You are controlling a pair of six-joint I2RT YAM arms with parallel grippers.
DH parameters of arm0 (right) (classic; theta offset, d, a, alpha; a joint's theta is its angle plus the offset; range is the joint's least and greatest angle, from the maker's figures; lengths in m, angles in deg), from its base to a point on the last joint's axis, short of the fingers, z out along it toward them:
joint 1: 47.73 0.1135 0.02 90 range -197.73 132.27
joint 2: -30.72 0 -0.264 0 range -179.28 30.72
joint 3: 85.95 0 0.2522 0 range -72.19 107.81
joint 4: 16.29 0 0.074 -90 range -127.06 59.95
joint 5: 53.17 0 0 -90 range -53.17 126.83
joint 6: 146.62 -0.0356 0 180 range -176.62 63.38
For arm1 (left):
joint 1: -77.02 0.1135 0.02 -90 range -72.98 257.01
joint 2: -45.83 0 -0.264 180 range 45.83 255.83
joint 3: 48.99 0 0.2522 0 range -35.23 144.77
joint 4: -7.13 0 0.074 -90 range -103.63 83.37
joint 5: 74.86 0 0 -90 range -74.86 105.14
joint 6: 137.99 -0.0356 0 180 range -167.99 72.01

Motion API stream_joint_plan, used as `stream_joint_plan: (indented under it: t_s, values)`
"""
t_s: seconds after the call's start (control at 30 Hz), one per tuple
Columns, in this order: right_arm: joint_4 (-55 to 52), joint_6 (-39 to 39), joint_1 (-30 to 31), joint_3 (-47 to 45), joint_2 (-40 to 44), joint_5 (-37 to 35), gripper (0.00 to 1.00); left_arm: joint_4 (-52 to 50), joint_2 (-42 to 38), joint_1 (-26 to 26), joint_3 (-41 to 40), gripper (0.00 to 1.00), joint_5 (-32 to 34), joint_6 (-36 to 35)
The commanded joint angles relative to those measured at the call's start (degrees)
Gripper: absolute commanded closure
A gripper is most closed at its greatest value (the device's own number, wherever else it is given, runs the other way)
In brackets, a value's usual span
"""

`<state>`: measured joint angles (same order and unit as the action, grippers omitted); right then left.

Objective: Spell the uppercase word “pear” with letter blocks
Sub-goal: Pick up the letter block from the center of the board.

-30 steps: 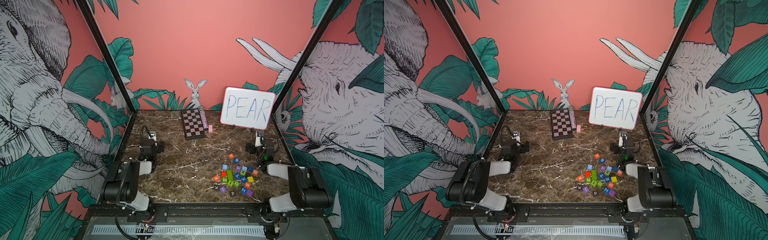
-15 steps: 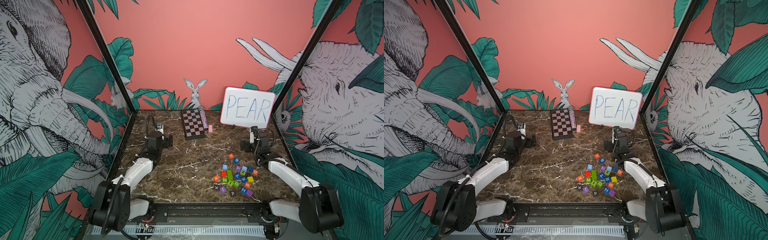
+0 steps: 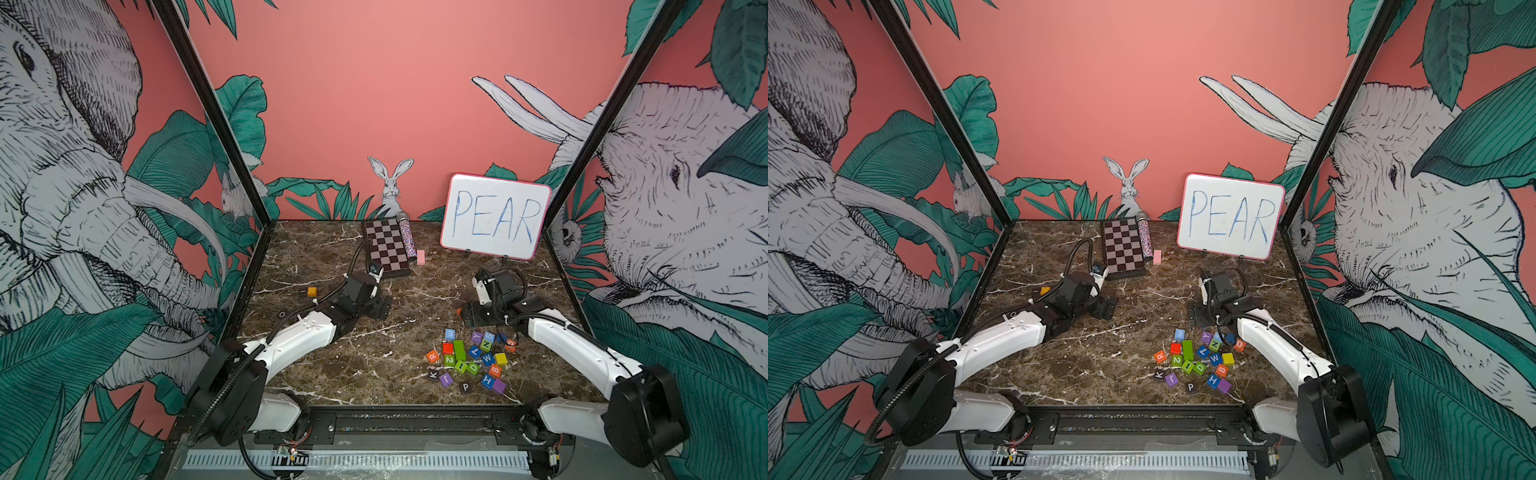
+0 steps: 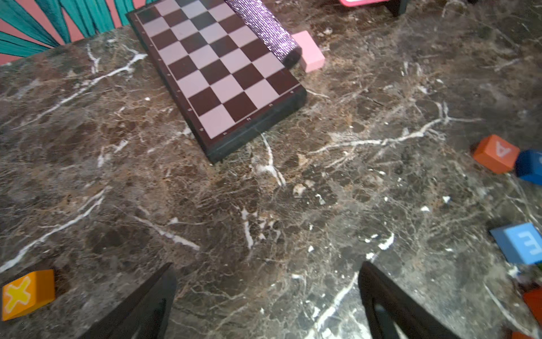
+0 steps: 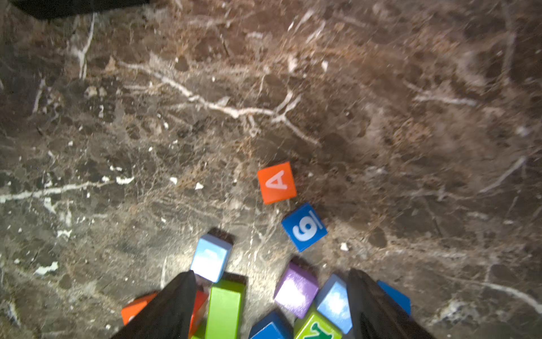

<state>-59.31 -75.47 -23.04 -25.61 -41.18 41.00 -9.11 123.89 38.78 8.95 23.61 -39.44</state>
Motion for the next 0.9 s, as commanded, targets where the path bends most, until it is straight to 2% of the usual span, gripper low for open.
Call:
stream_joint_plan:
  t_s: [0.0,0.2,0.33,0.57,0.87]
  values:
    - [-5.1,-3.0,2.3,0.9,-0.1,2.4,0.20,-1.6,0.8,-1.6,2.2,0.04,-3.2,2.5]
    - [-8.1,-7.9,3.6,0.1,0.9,3.9,0.30,-2.9,3.7,-4.8,5.3,0.05,-4.6,3.8]
    - [-11.6,-10.4,3.8,0.2,1.6,2.1,0.34,-1.4,4.6,-5.4,5.4,0.04,-5.4,4.2]
    - [-16.5,-13.0,3.8,2.0,-0.5,-0.4,0.36,-1.2,6.9,-5.5,7.0,0.03,-7.4,2.9]
    - [-17.0,-11.3,3.7,3.0,-1.2,-0.2,0.38,-0.2,8.5,-5.5,7.7,0.01,-6.2,2.3]
